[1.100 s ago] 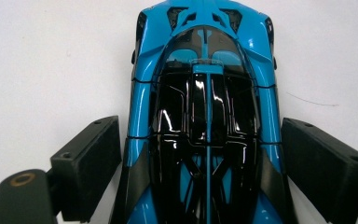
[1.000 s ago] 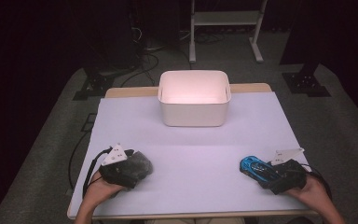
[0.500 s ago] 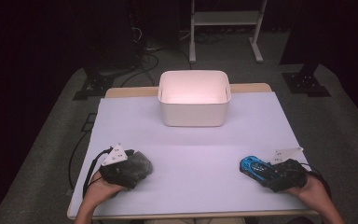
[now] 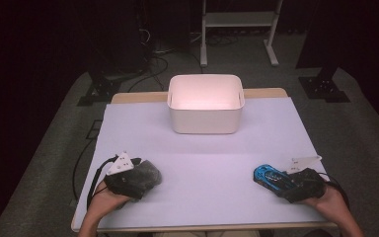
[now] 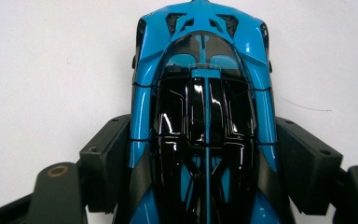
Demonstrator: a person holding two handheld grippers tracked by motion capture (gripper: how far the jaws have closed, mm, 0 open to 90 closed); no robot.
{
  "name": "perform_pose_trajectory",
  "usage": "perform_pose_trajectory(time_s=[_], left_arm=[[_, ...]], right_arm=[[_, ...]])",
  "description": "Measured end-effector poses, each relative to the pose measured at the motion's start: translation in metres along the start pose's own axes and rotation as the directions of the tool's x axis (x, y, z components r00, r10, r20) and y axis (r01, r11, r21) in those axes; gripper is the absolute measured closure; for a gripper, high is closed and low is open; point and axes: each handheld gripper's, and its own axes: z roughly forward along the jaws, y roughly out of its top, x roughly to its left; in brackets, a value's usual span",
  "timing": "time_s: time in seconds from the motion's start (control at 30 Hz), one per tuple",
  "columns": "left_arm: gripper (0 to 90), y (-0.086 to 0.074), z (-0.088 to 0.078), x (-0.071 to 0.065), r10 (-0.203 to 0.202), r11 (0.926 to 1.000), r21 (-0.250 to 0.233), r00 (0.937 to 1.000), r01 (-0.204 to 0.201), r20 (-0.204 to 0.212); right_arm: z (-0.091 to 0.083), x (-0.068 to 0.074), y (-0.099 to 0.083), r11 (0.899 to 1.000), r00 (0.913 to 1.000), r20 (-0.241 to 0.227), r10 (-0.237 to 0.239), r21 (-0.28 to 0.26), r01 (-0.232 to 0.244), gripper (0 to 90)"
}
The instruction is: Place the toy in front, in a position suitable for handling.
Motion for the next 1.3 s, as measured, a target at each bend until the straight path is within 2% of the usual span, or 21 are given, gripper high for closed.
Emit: perform_pose_trajectory(time_s=[0.17,0.33,0.5,0.6,0.67,0.83,0.87,1.03,1.17,1.3], left_arm=[[2.7,0.000,0.000,0.000,0.002,1.0000,0.002,1.0000,-0.002,0.001],[2.7,0.000,0.001,-0.001,0.001,1.0000,0.001,1.0000,-0.001,0.004],[2.7,-0.001,0.002,-0.001,-0.003,1.0000,0.003,1.0000,0.003,0.005],[2.7,-0.001,0.002,0.000,-0.006,1.0000,0.005,1.0000,0.006,0.002],[2.7,-0.001,0.001,0.000,-0.005,1.0000,0.002,1.0000,0.005,-0.001],[2.7,-0.001,0.002,0.000,-0.007,1.0000,0.006,1.0000,0.007,0.001],[2.7,-0.001,0.002,0.000,-0.005,0.9999,0.009,1.0000,0.005,0.003],[2.7,-0.001,0.002,-0.001,-0.001,1.0000,0.006,1.0000,0.001,0.005],[2.7,-0.002,0.002,0.001,-0.009,0.9999,0.009,1.0000,0.009,-0.002],[2.7,-0.001,0.002,0.000,-0.005,0.9999,0.012,1.0000,0.006,-0.003]], right_arm=[[-0.003,-0.003,-0.001,1.000,0.9997,-0.016,0.018,-0.026,-0.018,25.2],[0.000,-0.001,0.000,1.000,1.0000,-0.001,0.007,-0.001,-0.007,25.1],[0.001,-0.001,0.000,1.000,1.0000,0.000,0.006,-0.008,-0.006,24.8],[0.002,-0.001,0.003,1.000,0.9999,-0.014,0.007,-0.019,-0.008,21.1],[0.008,0.001,0.006,1.000,1.0000,0.004,-0.005,0.005,0.005,17.6],[0.009,0.000,0.008,1.000,1.0000,-0.003,0.002,0.009,-0.002,20.8],[0.008,0.000,0.009,1.000,1.0000,0.003,0.005,0.013,-0.006,24.8],[0.008,0.001,0.010,1.000,1.0000,0.005,0.001,0.022,-0.002,24.9],[0.007,-0.002,0.009,1.000,0.9995,-0.028,-0.013,0.011,0.014,25.0],[0.005,-0.006,0.007,1.000,0.9985,-0.055,-0.006,-0.011,0.005,25.1]])
